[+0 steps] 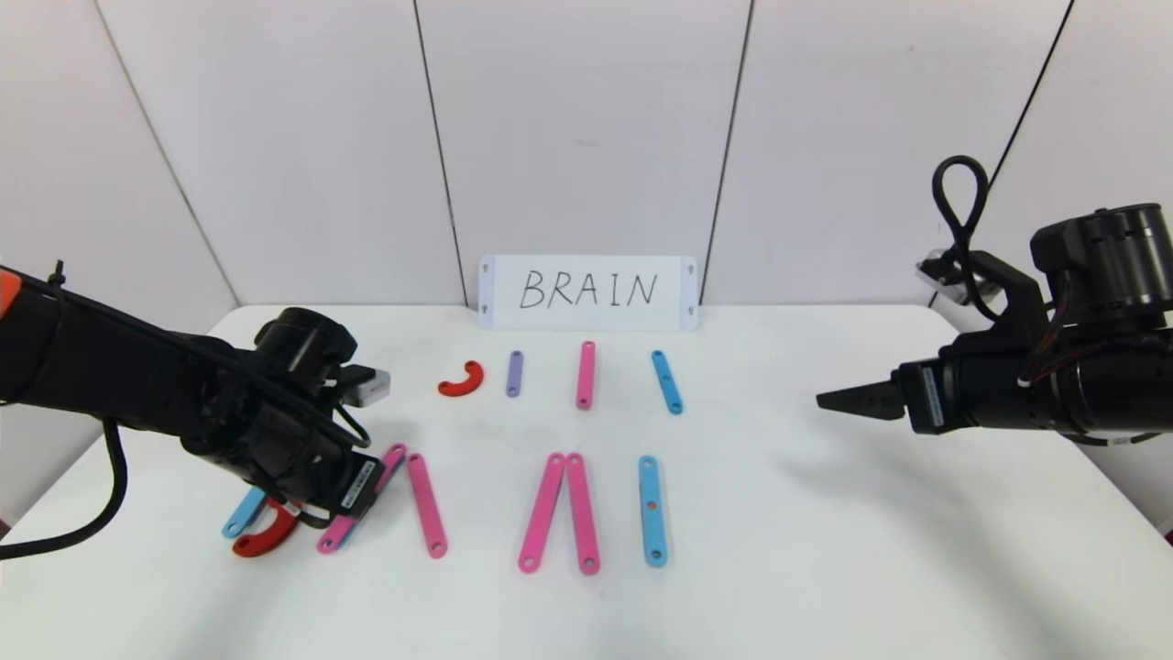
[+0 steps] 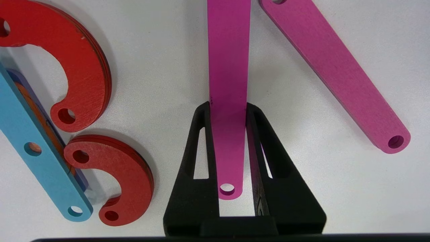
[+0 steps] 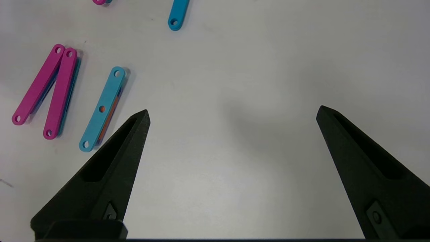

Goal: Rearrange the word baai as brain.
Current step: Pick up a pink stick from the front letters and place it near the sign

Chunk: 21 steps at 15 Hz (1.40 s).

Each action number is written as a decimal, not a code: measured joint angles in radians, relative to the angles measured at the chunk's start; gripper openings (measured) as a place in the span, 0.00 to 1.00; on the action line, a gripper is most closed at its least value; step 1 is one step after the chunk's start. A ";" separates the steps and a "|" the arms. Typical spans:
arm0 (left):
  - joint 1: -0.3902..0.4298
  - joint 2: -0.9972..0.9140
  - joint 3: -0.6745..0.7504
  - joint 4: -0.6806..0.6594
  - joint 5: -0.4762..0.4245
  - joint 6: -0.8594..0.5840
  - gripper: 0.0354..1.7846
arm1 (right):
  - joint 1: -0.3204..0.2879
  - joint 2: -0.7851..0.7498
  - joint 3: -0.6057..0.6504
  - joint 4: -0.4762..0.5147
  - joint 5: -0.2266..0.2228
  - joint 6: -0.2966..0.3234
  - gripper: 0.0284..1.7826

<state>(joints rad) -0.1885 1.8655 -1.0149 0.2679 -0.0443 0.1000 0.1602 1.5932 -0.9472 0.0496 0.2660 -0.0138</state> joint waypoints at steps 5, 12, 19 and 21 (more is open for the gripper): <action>-0.001 -0.010 -0.017 -0.005 0.000 -0.069 0.15 | 0.001 0.000 0.006 0.000 0.000 0.000 0.97; 0.034 -0.031 -0.171 -0.016 -0.003 -0.103 0.15 | 0.000 -0.001 0.007 0.000 0.000 0.003 0.97; 0.117 0.170 -0.601 0.199 0.002 -0.101 0.15 | 0.000 -0.005 0.014 0.000 0.001 0.005 0.97; 0.136 0.257 -0.736 0.290 0.002 -0.101 0.15 | 0.000 -0.007 0.016 0.001 0.001 0.005 0.97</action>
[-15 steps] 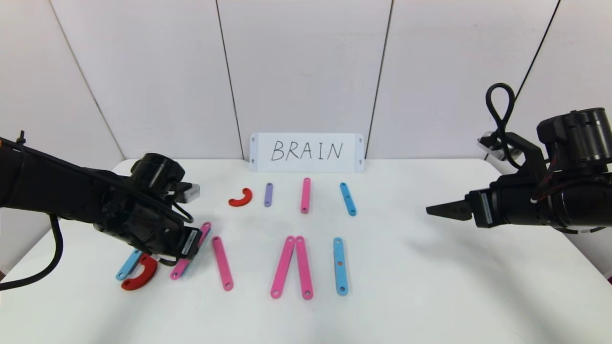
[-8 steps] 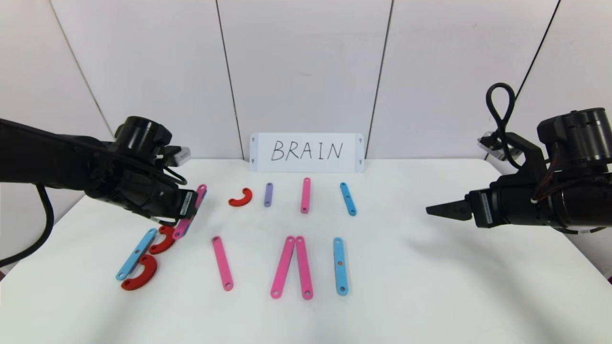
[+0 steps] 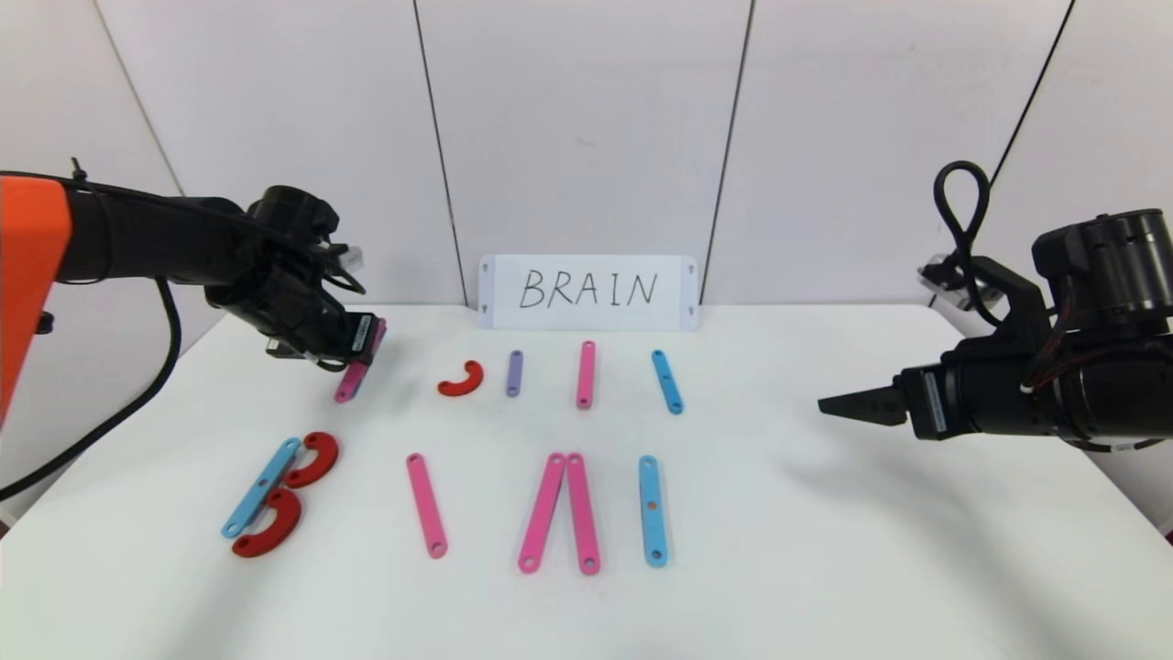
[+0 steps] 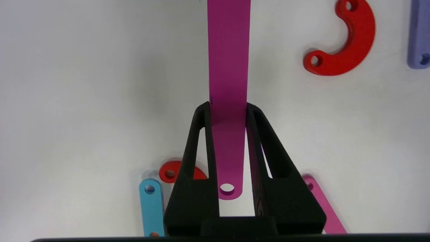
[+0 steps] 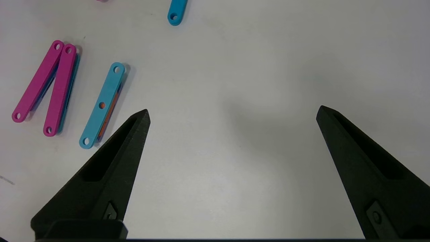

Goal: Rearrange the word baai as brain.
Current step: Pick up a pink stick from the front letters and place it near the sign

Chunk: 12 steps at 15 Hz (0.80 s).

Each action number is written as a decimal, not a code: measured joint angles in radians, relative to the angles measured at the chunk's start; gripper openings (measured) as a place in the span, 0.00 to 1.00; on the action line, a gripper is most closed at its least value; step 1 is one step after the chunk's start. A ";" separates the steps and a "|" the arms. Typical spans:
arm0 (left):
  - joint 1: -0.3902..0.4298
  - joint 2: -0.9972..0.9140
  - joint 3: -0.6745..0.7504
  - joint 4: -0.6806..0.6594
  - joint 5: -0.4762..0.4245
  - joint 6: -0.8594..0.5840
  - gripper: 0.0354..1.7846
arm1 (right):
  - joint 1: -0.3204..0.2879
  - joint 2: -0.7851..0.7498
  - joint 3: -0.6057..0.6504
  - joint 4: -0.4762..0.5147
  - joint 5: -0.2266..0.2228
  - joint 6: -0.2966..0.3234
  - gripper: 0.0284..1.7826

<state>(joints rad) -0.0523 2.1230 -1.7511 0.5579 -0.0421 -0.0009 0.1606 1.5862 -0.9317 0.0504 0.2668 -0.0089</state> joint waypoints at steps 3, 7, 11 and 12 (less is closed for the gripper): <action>0.017 0.114 -0.152 0.108 0.007 -0.002 0.15 | -0.001 0.000 0.001 -0.001 0.000 0.000 0.97; 0.021 0.190 -0.213 0.148 0.039 -0.002 0.15 | 0.000 -0.002 0.005 -0.001 0.000 0.000 0.97; 0.020 0.211 -0.218 0.133 0.041 0.000 0.28 | 0.000 -0.004 0.007 -0.001 0.000 0.000 0.97; 0.020 0.213 -0.220 0.133 0.047 0.000 0.35 | 0.000 -0.004 0.007 -0.001 0.000 0.000 0.97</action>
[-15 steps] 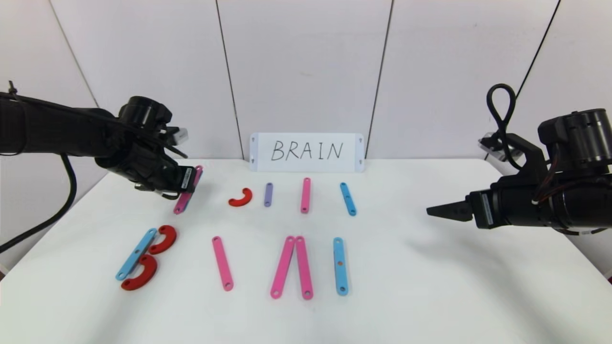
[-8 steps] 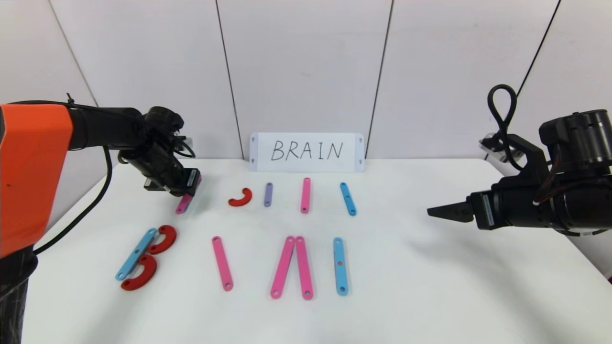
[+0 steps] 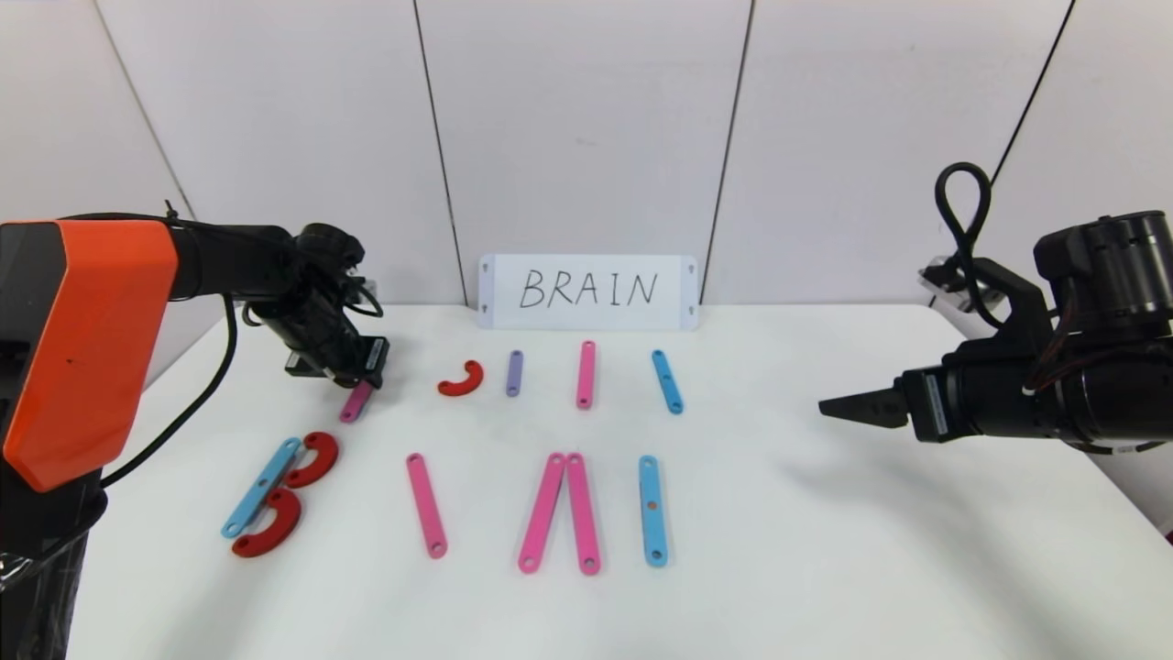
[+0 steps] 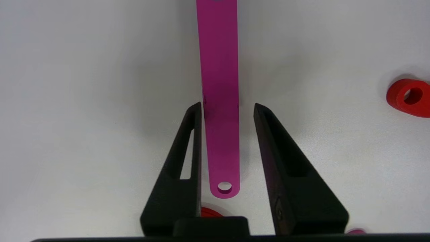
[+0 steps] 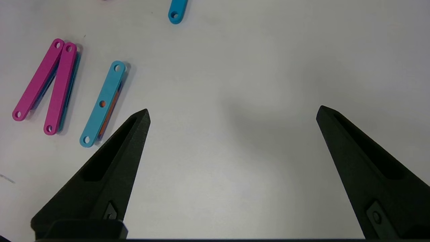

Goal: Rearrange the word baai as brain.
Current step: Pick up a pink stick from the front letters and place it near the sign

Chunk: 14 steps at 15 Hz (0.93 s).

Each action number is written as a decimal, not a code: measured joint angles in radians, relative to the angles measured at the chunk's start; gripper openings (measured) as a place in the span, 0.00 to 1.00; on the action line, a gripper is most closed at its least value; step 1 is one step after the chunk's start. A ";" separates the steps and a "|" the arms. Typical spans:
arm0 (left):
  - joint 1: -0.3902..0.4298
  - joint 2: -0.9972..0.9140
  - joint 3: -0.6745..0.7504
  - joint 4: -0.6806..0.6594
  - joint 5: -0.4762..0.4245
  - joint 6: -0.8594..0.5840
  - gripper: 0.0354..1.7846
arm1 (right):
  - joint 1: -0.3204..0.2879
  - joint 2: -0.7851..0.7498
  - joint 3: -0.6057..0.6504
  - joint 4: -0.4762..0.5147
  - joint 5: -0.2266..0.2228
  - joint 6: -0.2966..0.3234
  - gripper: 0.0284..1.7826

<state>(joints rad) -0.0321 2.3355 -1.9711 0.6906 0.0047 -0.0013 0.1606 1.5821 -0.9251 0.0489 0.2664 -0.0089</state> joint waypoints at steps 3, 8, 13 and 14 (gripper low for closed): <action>0.000 0.002 -0.002 -0.004 0.008 0.000 0.64 | 0.000 0.000 0.000 0.000 0.000 0.000 0.97; -0.011 -0.043 0.002 0.012 0.011 -0.017 0.96 | 0.000 0.000 0.004 0.000 0.000 -0.001 0.97; -0.071 -0.186 0.081 0.089 0.055 -0.207 0.98 | -0.011 0.000 -0.002 0.000 0.000 0.000 0.97; -0.095 -0.219 0.125 0.088 0.085 -0.257 0.98 | -0.013 0.000 -0.003 0.000 0.000 0.000 0.97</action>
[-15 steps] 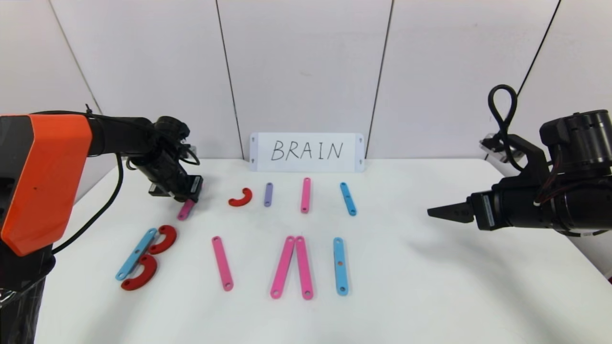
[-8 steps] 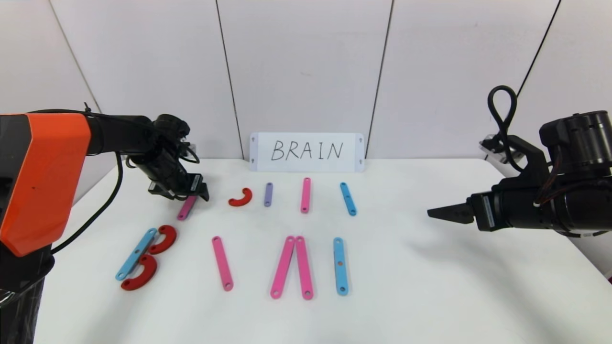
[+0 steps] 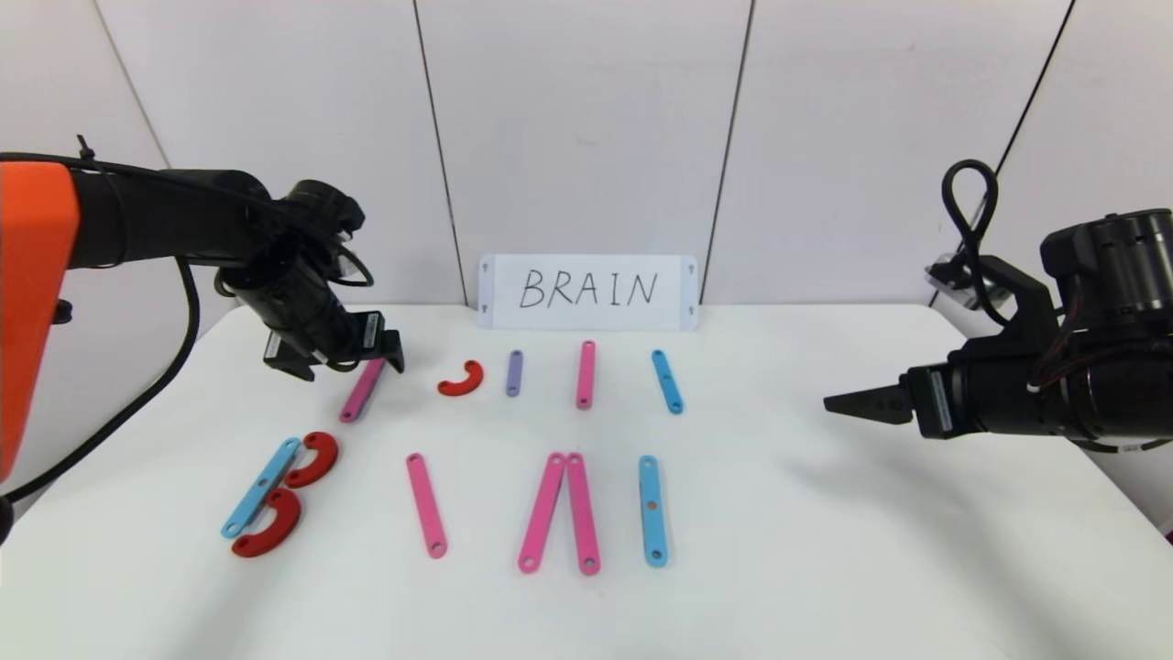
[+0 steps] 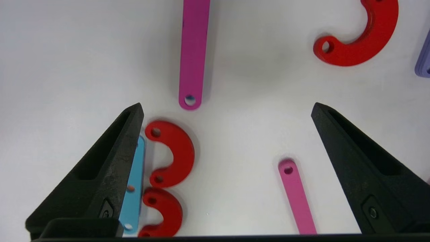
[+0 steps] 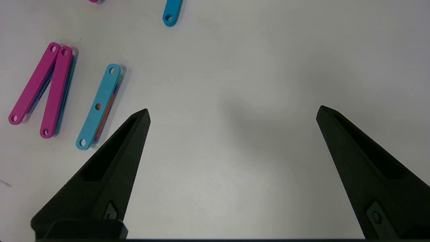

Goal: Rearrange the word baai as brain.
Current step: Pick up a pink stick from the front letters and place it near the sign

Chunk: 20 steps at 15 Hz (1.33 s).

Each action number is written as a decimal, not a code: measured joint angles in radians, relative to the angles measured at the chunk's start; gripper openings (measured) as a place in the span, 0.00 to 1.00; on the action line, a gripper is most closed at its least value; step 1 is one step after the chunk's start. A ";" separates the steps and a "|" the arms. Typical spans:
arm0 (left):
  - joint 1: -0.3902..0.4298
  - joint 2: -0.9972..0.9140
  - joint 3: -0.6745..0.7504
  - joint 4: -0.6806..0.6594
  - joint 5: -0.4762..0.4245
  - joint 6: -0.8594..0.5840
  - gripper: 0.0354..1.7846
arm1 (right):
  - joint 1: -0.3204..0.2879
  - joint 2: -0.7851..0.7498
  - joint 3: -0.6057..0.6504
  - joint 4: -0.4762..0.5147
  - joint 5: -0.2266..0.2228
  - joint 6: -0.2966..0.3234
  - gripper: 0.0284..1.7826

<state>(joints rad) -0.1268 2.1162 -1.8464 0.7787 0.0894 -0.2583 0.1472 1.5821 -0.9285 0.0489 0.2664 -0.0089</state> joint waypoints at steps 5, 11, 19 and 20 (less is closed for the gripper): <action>-0.143 -0.180 0.261 -0.069 0.075 -0.184 0.98 | -0.002 0.000 0.001 0.000 0.000 0.000 0.97; -0.308 -0.290 0.614 -0.356 0.196 -0.303 0.98 | -0.001 0.000 0.007 0.000 0.001 -0.001 0.97; -0.352 -0.209 0.661 -0.377 0.194 -0.416 0.98 | -0.001 0.002 0.007 0.000 0.001 -0.001 0.97; -0.352 -0.199 0.662 -0.375 0.192 -0.427 0.98 | -0.001 0.002 0.008 0.000 0.001 -0.001 0.97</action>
<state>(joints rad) -0.4791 1.9174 -1.1845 0.4034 0.2813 -0.6849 0.1466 1.5840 -0.9206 0.0489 0.2670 -0.0100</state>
